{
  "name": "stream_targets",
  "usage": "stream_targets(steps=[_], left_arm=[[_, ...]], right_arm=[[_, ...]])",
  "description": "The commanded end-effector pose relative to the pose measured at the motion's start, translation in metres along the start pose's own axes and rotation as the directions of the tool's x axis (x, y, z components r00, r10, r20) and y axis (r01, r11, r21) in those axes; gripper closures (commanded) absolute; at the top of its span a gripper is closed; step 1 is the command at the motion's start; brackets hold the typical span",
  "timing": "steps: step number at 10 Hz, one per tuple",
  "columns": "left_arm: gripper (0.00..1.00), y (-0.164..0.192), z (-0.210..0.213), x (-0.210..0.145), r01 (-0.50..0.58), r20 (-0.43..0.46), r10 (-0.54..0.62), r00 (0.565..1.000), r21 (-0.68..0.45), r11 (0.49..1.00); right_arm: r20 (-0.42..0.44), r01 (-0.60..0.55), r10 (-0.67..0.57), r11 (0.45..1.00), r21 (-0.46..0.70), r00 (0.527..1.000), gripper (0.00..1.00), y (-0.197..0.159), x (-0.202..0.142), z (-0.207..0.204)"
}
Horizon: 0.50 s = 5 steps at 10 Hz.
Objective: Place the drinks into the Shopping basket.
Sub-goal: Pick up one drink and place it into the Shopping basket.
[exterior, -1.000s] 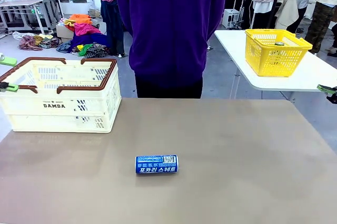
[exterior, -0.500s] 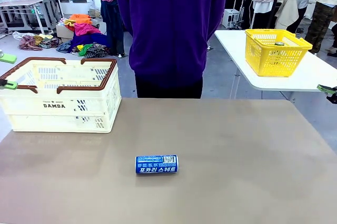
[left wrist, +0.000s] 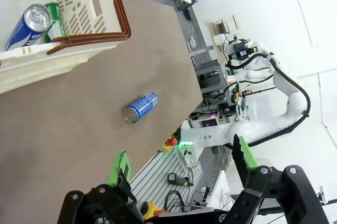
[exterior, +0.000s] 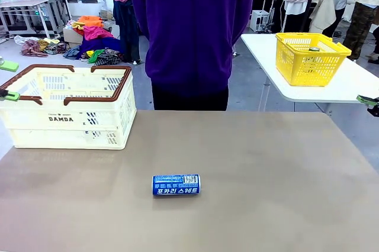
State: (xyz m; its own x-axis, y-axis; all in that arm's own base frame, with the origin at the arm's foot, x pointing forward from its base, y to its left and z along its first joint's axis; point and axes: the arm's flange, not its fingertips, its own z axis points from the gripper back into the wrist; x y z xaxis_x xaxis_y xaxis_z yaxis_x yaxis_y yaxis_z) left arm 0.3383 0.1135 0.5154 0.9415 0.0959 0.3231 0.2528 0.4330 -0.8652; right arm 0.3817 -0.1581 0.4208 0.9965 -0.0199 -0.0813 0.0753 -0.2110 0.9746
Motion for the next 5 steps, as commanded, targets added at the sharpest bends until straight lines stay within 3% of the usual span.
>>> stream_targets(steps=[1,3,5], left_arm=[[0.0,-0.001,0.0,-0.004,-0.009,-0.01,0.009,1.0,0.0,1.0],[0.0,0.0,0.0,0.0,0.0,0.0,0.0,1.0,0.0,1.0],[0.0,-0.068,-0.035,-0.004,0.112,-0.12,-0.105,0.987,0.058,0.992]], right_arm=[[0.006,0.013,-0.013,1.0,0.014,1.0,0.0,0.005,0.0,0.002],[0.006,0.013,-0.013,1.0,0.014,1.0,0.0,0.005,0.0,0.002],[0.006,0.013,-0.013,1.0,0.014,1.0,0.0,0.005,0.0,0.002]])
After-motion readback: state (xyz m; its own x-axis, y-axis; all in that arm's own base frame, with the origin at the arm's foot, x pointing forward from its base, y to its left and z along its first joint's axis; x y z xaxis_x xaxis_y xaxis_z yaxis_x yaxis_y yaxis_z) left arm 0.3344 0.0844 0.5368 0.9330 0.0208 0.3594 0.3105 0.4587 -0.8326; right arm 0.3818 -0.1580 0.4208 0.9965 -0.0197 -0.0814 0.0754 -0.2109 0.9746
